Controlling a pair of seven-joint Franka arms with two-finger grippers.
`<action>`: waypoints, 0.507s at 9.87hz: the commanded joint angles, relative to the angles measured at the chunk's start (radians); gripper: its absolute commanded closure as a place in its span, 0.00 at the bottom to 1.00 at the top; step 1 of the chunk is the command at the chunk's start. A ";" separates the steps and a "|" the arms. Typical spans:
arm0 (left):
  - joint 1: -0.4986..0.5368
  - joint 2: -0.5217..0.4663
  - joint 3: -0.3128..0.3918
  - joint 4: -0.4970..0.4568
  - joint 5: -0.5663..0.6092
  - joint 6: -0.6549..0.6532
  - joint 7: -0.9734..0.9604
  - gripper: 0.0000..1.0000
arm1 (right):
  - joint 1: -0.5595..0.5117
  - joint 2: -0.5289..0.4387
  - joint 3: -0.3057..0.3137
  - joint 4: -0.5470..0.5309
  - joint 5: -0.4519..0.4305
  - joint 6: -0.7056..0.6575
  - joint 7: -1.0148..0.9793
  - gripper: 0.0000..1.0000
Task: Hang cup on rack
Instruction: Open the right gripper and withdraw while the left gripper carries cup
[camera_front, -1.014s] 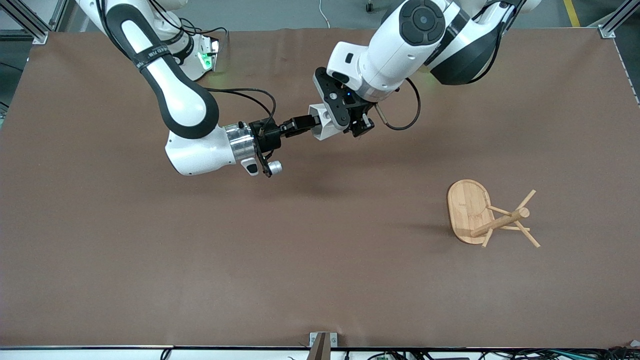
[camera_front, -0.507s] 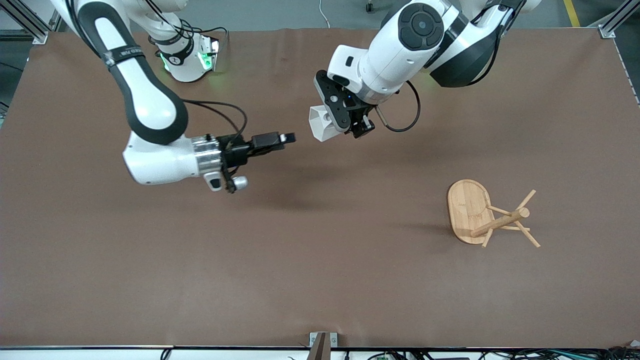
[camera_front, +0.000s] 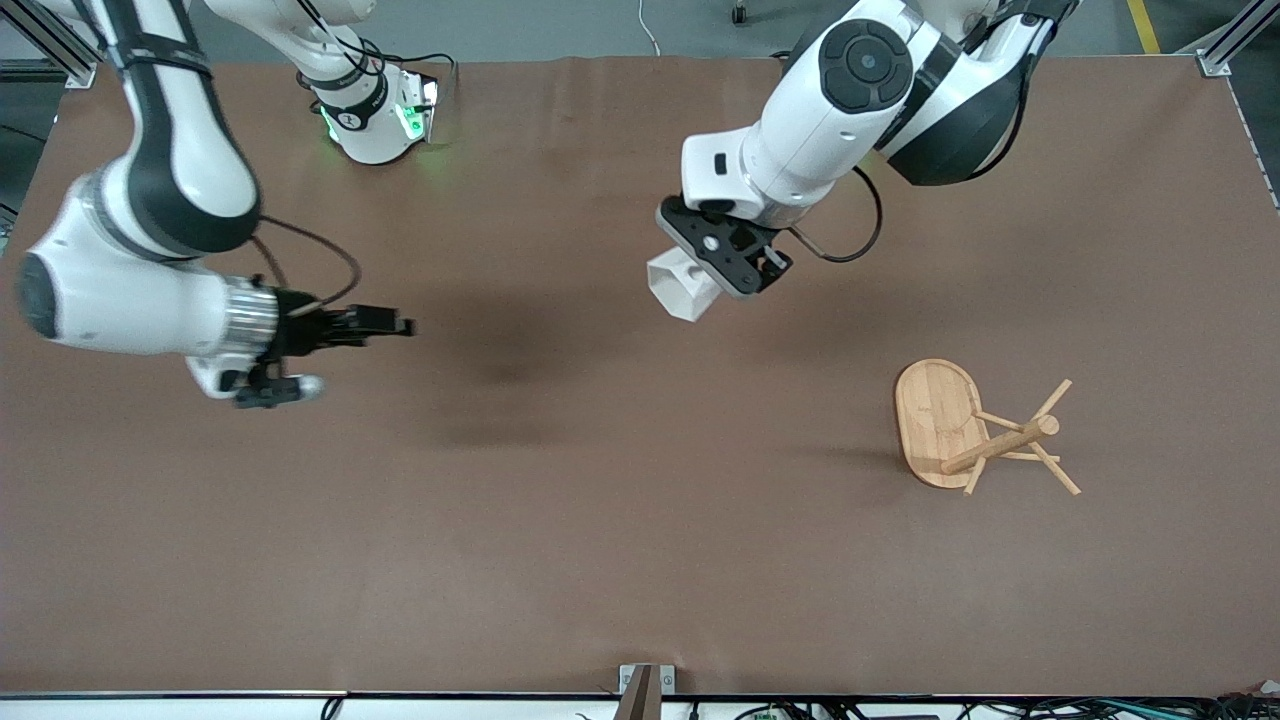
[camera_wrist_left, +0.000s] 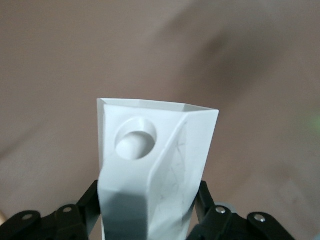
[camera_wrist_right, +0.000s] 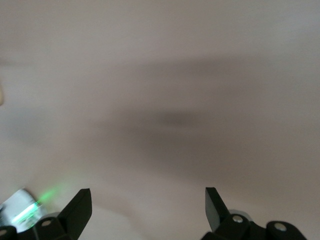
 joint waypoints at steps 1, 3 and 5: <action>0.057 0.001 -0.002 -0.016 0.030 0.014 -0.156 1.00 | 0.006 -0.034 -0.143 0.052 -0.159 -0.094 -0.052 0.00; 0.143 -0.002 -0.002 -0.019 0.031 0.014 -0.160 1.00 | 0.009 -0.082 -0.167 0.185 -0.386 -0.188 -0.157 0.00; 0.197 -0.005 -0.001 -0.028 0.031 0.009 -0.169 1.00 | -0.005 -0.147 -0.160 0.219 -0.446 -0.196 -0.137 0.00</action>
